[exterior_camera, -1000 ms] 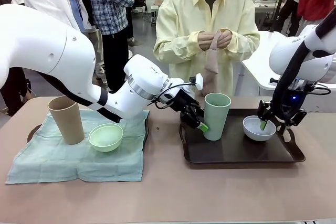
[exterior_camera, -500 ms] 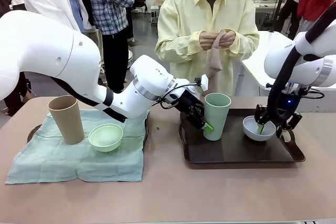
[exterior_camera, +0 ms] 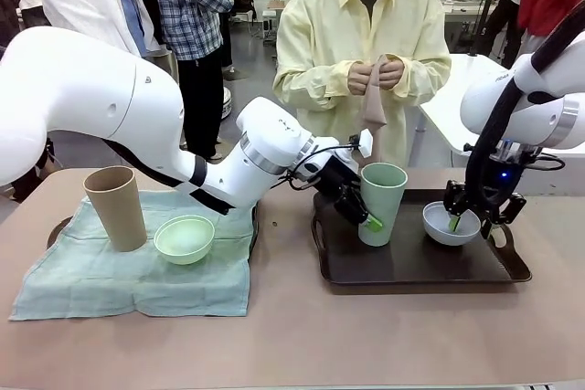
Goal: Set up a tray with a mat and arrange the tableware.
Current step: Pick up the Picnic Bowl and Reusable plastic cup from the Handle tray in front of the human's position and hold them in the air.
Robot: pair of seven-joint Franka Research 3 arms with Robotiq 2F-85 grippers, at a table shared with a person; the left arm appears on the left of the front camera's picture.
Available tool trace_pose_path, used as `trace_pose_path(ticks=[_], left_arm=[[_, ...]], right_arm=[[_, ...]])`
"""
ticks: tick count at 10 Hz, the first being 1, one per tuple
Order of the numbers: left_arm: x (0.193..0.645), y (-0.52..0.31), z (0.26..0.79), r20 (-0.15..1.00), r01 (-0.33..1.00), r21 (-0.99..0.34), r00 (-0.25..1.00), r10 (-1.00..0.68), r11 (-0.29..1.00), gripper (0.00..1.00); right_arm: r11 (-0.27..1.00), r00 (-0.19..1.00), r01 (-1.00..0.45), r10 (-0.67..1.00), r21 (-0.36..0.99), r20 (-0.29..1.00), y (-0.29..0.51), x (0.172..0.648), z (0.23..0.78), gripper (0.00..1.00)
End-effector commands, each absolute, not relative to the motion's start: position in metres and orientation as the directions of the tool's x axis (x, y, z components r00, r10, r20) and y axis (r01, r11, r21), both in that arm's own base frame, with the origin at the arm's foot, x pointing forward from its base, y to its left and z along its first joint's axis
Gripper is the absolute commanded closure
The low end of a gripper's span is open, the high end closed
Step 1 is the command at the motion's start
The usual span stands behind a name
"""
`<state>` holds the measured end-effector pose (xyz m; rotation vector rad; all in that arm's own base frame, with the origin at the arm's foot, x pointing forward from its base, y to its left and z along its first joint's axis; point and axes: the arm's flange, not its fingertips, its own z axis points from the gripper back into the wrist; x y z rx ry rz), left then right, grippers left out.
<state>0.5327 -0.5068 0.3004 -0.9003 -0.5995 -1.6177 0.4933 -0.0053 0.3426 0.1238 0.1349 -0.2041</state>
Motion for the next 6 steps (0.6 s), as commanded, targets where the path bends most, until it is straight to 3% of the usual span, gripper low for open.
trace_pose_path(ticks=[1, 2, 3, 4, 5, 6], left_arm=[[0.5388, -0.5153, 0.3024, 0.816, 0.959, -0.117, -0.056, -0.576, -0.258, 0.00], [0.5397, -0.5152, 0.3015, 0.821, 0.958, -0.119, -0.054, -0.569, -0.262, 0.00], [0.5411, -0.5143, 0.3018, 0.832, 0.957, -0.108, -0.060, -0.551, -0.268, 0.54], [0.5418, -0.5130, 0.3021, 0.832, 0.959, -0.111, -0.054, -0.552, -0.261, 0.55], [0.5412, -0.5132, 0.3028, 0.832, 0.958, -0.117, -0.049, -0.552, -0.261, 1.00], [0.5408, -0.5132, 0.3027, 0.831, 0.958, -0.117, -0.051, -0.554, -0.262, 0.61]], right_arm=[[0.971, 0.969, 0.204, -0.182, 0.126, -0.166, -0.0067, 0.5012, 0.3430, 0.30], [0.972, 0.970, 0.195, -0.171, 0.133, -0.175, -0.0077, 0.5022, 0.3425, 0.41], [0.974, 0.971, 0.182, -0.156, 0.135, -0.181, -0.0082, 0.5020, 0.3423, 0.89], [0.974, 0.971, 0.179, -0.153, 0.137, -0.184, -0.0086, 0.5026, 0.3420, 0.99], [0.974, 0.971, 0.178, -0.151, 0.138, -0.184, -0.0086, 0.5023, 0.3418, 1.00], [0.974, 0.971, 0.178, -0.152, 0.138, -0.182, -0.0090, 0.5020, 0.3421, 1.00]])
